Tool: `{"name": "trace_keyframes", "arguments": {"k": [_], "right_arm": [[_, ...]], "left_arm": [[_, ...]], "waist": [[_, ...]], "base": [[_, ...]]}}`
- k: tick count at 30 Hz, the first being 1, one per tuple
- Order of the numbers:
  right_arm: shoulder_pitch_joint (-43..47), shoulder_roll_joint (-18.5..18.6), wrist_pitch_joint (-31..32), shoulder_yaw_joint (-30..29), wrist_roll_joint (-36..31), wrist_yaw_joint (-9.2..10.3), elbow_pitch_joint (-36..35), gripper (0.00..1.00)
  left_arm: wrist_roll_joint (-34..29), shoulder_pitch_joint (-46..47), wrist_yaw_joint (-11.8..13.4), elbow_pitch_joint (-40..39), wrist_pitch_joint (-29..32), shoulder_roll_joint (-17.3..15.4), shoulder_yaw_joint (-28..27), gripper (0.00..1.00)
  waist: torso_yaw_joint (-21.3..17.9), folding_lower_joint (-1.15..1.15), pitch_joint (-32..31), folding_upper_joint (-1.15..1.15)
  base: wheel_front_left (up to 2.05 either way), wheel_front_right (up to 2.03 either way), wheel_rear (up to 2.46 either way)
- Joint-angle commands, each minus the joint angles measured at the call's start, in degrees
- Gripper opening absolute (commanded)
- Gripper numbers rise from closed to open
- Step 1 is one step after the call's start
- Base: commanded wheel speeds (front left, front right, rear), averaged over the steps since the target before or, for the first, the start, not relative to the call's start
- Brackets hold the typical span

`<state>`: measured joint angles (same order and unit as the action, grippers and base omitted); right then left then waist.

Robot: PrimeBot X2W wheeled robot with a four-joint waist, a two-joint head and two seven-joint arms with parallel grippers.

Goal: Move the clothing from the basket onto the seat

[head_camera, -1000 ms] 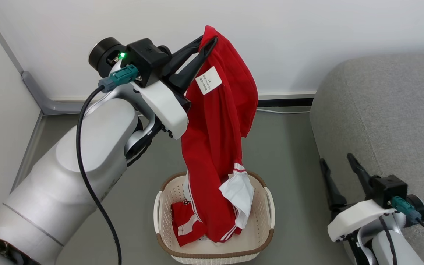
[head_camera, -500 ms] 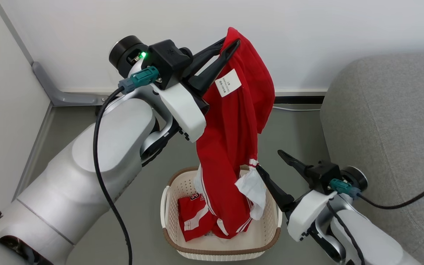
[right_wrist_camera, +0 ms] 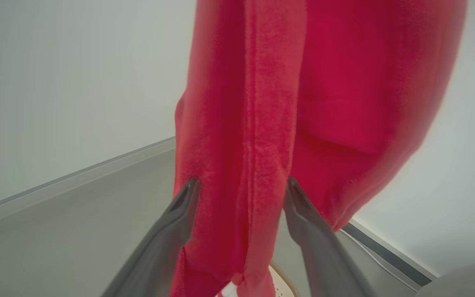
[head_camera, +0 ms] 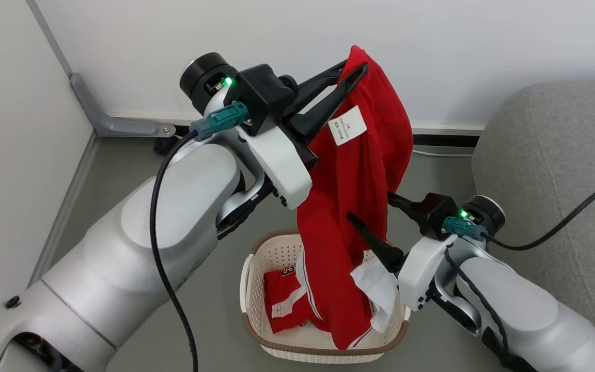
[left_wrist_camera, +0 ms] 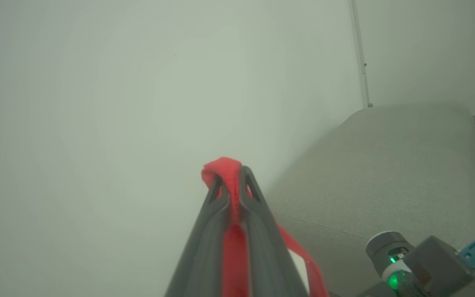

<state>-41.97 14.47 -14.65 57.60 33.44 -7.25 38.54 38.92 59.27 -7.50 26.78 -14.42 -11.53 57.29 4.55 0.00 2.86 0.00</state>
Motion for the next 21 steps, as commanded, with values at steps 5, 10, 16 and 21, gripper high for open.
{"name": "trace_keyframes", "arguments": {"k": [5, 10, 16, 21], "right_arm": [[-3.08, -1.81, -0.35, 3.23, 3.26, -0.24, 2.67, 1.0], [-4.54, -4.45, -0.35, 4.5, 5.48, -0.24, 6.44, 0.12], [-4.91, -5.68, -0.35, 3.64, 5.88, -0.24, 6.79, 0.0], [-4.66, -4.89, -0.35, 1.61, 5.13, -0.24, 5.13, 0.0]], "left_arm": [[0.25, 3.75, 0.01, -1.78, -0.57, -0.27, -1.53, 0.0], [0.9, 3.09, 0.01, -1.83, -0.57, 0.37, -0.88, 0.0], [1.67, 2.17, 0.01, -1.17, -0.58, 0.21, -0.81, 0.0], [2.36, 0.88, 0.01, -0.55, -0.58, -0.27, -0.71, 1.0]], "waist": [[0.95, 0.0, -0.12, 0.0], [1.64, 0.0, -0.25, 0.0], [1.43, 0.0, 0.14, 0.0], [0.43, 0.0, 0.44, 0.0]], "base": [[0.0, 0.0, 0.0], [0.0, 0.0, 0.0], [0.0, 0.0, 0.0], [0.0, 0.0, 0.0]]}}
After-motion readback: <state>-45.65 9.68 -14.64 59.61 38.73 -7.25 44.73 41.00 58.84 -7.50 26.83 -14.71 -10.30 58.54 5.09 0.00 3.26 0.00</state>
